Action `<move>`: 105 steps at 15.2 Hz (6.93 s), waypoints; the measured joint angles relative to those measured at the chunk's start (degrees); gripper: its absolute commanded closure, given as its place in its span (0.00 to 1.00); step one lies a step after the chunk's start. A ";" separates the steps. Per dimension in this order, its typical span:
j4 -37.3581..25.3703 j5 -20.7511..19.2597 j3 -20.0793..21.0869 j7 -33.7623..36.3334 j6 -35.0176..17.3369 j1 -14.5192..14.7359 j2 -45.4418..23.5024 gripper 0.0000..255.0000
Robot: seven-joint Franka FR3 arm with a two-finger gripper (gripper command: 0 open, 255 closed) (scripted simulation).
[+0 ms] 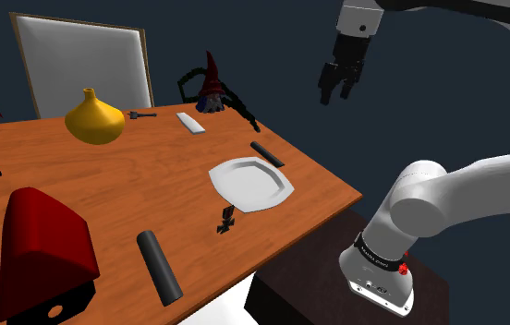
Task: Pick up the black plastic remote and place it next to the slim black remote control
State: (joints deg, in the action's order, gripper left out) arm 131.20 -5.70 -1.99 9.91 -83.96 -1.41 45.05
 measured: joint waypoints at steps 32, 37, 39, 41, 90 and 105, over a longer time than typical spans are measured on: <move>2.79 13.70 -14.29 -14.90 -52.25 -0.54 -48.28 0.00; 3.75 15.49 -13.87 -16.01 -55.81 -0.45 -51.02 0.00; 3.71 15.79 -13.80 -16.22 -56.27 -0.46 -51.57 0.00; 3.70 15.90 -13.77 -16.28 -56.44 -0.46 -51.75 0.00; -5.85 11.59 -0.94 13.43 -45.49 12.38 -47.74 1.00; -26.24 8.82 5.99 32.44 -41.15 22.69 -62.52 1.00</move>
State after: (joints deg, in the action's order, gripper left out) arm 104.96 3.12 4.00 42.35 -125.12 21.28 -17.47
